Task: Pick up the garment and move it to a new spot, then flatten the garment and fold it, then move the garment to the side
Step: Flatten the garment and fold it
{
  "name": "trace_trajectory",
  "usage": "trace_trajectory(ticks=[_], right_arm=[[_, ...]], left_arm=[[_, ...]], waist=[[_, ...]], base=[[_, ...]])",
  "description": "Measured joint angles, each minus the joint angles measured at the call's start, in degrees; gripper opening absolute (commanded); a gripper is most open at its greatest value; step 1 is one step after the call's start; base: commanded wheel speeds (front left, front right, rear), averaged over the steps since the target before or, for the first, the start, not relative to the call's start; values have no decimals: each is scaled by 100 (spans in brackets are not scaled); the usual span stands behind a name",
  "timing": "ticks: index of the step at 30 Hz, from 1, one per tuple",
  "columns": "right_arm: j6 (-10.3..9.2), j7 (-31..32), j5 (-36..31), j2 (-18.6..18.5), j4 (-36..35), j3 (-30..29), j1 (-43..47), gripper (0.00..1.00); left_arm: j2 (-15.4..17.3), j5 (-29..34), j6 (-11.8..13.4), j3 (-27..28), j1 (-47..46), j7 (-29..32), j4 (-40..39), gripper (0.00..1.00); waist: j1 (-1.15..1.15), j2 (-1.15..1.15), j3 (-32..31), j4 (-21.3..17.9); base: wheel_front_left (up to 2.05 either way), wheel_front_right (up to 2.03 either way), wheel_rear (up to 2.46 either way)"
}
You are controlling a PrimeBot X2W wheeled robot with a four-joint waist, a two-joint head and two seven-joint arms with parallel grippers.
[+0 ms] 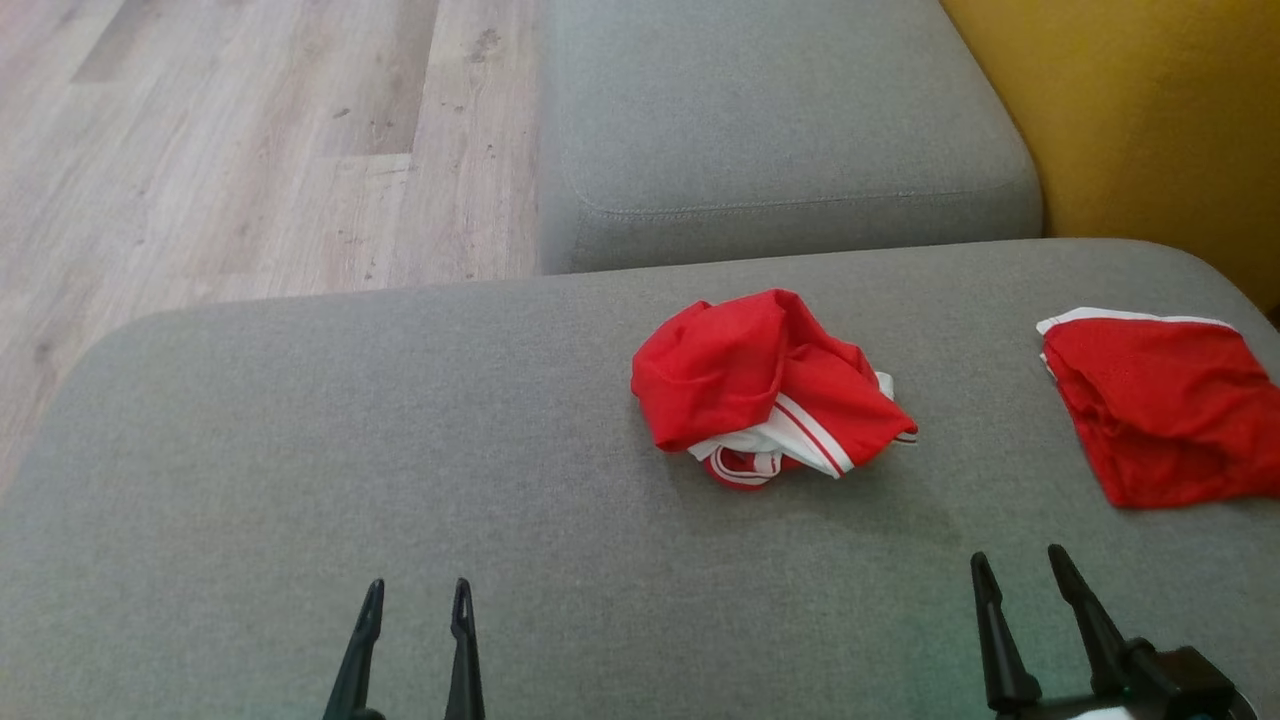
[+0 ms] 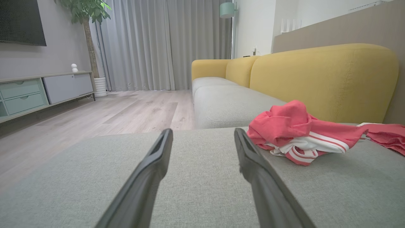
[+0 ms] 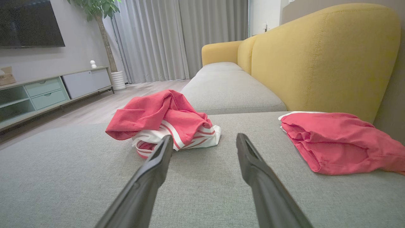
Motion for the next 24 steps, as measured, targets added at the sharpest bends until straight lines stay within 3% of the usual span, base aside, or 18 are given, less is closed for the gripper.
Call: trace_trajectory(ticks=[8, 12, 18, 24], right_arm=[[0, 0, -1, -1, -11, 53, -25, 100], [0, 0, -1, -7, -82, 96, -63, 100], [0, 0, 10, -46, -229, 257, -328, 100], [0, 0, 103, -162, -326, 382, -573, 100]], left_arm=[[-1, -8, -63, -174, -18, 0, 286, 100], [0, 113, -232, -469, -240, 0, 532, 100], [-3, 595, -554, -1196, -1385, 0, 1117, 100], [-32, 1015, -611, -2084, -2728, -1, 1851, 100]], waist=[[0, 0, 104, -158], [0, 0, 240, -335], [1, 0, 528, -727], [0, 0, 990, -1130]], base=[[0, 0, 0], [0, 0, 0], [0, 0, 0], [0, 0, 0]])
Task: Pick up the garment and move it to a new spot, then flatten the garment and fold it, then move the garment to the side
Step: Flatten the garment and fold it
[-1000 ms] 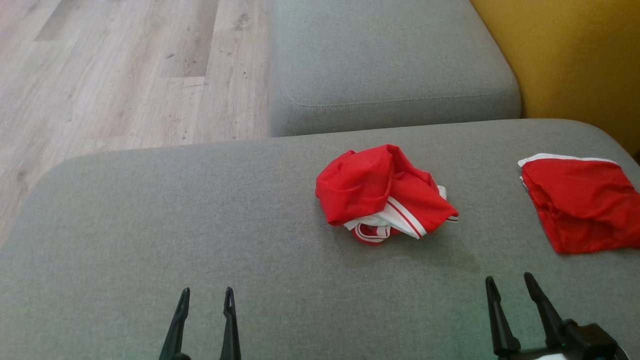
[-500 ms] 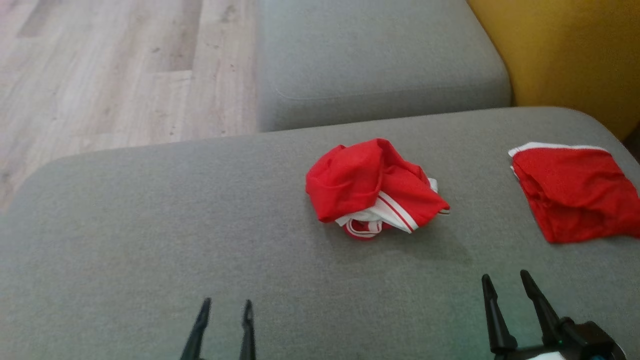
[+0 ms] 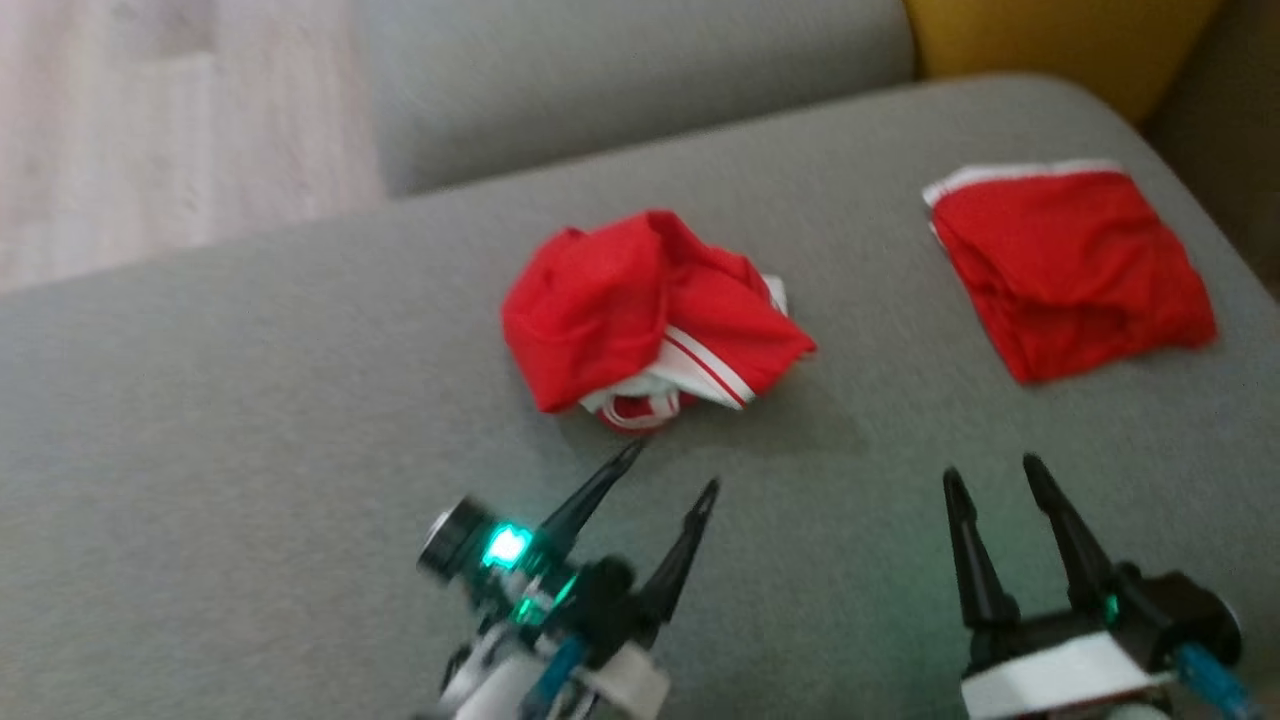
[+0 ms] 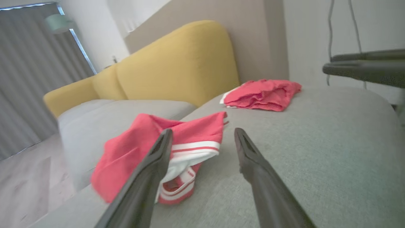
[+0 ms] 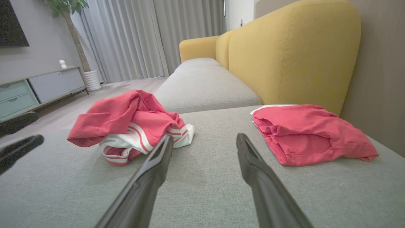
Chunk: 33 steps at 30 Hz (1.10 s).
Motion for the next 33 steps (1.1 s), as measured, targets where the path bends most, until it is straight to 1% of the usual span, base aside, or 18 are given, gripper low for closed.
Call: trace_trajectory(ticks=[4, 5, 6, 9, 13, 16, 19, 21, 22, 23, 26, 27, 28, 30, 31, 33], right_arm=[[0, 0, 32, -25, -10, 67, -354, 100], [0, 0, 58, -23, -15, 86, -454, 100], [0, 0, 64, -25, -20, 93, -569, 100], [0, 0, 123, -24, -5, 142, -627, 100], [0, 0, 214, -13, 32, 152, -701, 100], [0, 0, 264, 16, 58, 151, -839, 100], [0, 0, 309, 31, 59, 152, -916, 100], [0, 0, 311, 32, 60, 152, -927, 100], [0, 0, 311, 33, 60, 152, -928, 100], [0, 0, 311, 33, 64, 151, -928, 100], [0, 0, 311, 41, 74, 135, -928, 100], [0, 0, 311, 42, 87, 123, -928, 100], [0, 0, 311, 42, 87, 123, -928, 100], [0, 0, 311, 45, 108, 112, -928, 100], [0, 0, 311, 47, 119, 111, -927, 100], [0, 0, 311, 62, 137, 109, -923, 100]], left_arm=[[-14, 182, 41, -489, -867, -5, 730, 100], [-13, 197, 99, -582, -1044, -8, 907, 100], [-20, 236, 213, -769, -1362, -9, 1244, 100], [-21, 253, 386, -976, -1789, -24, 1736, 100], [-33, 297, 681, -1151, -2299, -25, 2442, 100], [-35, 298, 855, -1213, -2556, -25, 2864, 100], [-34, 293, 1040, -1227, -2737, -25, 3110, 100], [-35, 286, 1093, -1240, -2827, -25, 3159, 100], [-35, 286, 1122, -1258, -2872, -25, 3173, 47], [-33, 285, 1122, -1273, -2914, -25, 3174, 0], [-19, 199, 1114, -1313, -2998, -25, 2962, 0], [-18, 111, 1051, -1313, -3011, -24, 2762, 0], [-18, 111, 1051, -1313, -3011, -24, 2762, 0], [-30, -278, 815, -1213, -3033, -24, 2161, 0], [-43, -446, 745, -1118, -3076, -24, 1895, 0], [-37, -659, 543, -940, -3270, -25, 1458, 0]], waist=[[2, 0, 375, -259], [2, 0, 460, -332], [1, 0, 619, -472], [2, 0, 839, -669], [1, 0, 1074, -920], [0, 0, 1201, -1084], [1, 0, 1294, -1211], [0, 0, 1332, -1262], [0, 0, 1340, -1276], [0, 0, 1338, -1283], [-1, 0, 1283, -1277], [-1, 0, 1257, -1268], [-1, 0, 1257, -1268], [-1, 0, 1195, -1242], [-1, 0, 1157, -1226], [-1, 0, 1068, -1188]], base=[[0, 0, 0], [0, 0, 0], [0, 0, 0], [0, 0, 0], [0, 0, 0], [0, 0, 0], [0, 0, 0], [0, 0, 0], [0, 0, 0], [0, 0, 0], [0, 0, 0], [0, 0, 0], [0, 0, 0], [0, 0, 0], [0, 0, 0], [0, 0, 0]])
